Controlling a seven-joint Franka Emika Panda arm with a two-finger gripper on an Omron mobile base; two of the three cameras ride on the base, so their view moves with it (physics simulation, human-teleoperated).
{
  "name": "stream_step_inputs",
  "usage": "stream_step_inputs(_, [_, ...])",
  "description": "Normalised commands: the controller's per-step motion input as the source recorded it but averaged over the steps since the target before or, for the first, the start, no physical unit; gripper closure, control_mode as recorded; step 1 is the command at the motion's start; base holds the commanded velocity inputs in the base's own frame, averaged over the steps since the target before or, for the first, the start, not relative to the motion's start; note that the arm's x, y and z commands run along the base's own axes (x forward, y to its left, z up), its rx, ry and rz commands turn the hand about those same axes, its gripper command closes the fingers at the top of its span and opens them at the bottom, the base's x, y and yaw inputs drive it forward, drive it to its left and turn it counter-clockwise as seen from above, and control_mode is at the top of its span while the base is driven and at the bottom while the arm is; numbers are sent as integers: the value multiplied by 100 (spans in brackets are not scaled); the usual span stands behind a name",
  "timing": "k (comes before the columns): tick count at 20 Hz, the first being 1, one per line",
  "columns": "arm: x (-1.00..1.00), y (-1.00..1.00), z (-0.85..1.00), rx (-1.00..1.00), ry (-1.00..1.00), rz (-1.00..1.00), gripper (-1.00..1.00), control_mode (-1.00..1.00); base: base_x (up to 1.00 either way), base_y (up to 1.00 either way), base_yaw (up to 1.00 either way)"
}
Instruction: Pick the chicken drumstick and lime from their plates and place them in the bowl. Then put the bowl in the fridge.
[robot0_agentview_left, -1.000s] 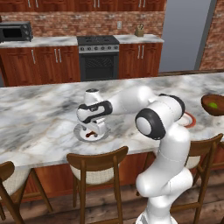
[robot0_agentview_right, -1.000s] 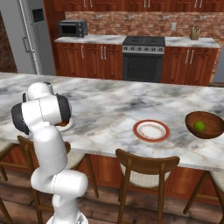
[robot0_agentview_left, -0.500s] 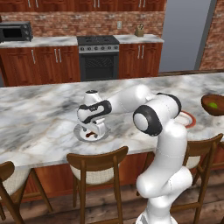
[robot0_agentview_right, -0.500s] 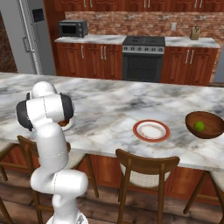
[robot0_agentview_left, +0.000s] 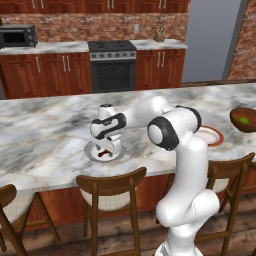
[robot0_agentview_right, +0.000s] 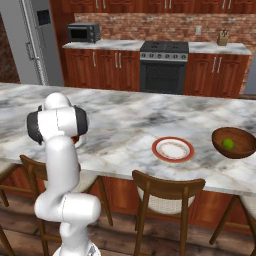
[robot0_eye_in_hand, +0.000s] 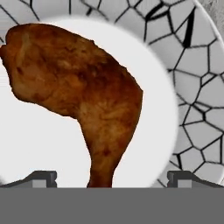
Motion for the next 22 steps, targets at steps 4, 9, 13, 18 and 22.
stream_step_inputs(4, [24,9,-18,0,0,0,-100,-100,0,0,0])
stream_step_inputs(9, [12,9,-26,0,4,0,-100,-100,0,0,0])
stream_step_inputs(13, [4,13,-25,0,6,0,100,-100,0,0,0])
stream_step_inputs(18, [0,6,-19,0,7,0,100,-100,0,0,0])
stream_step_inputs(22, [-16,-4,-7,0,2,0,100,-100,0,0,0])
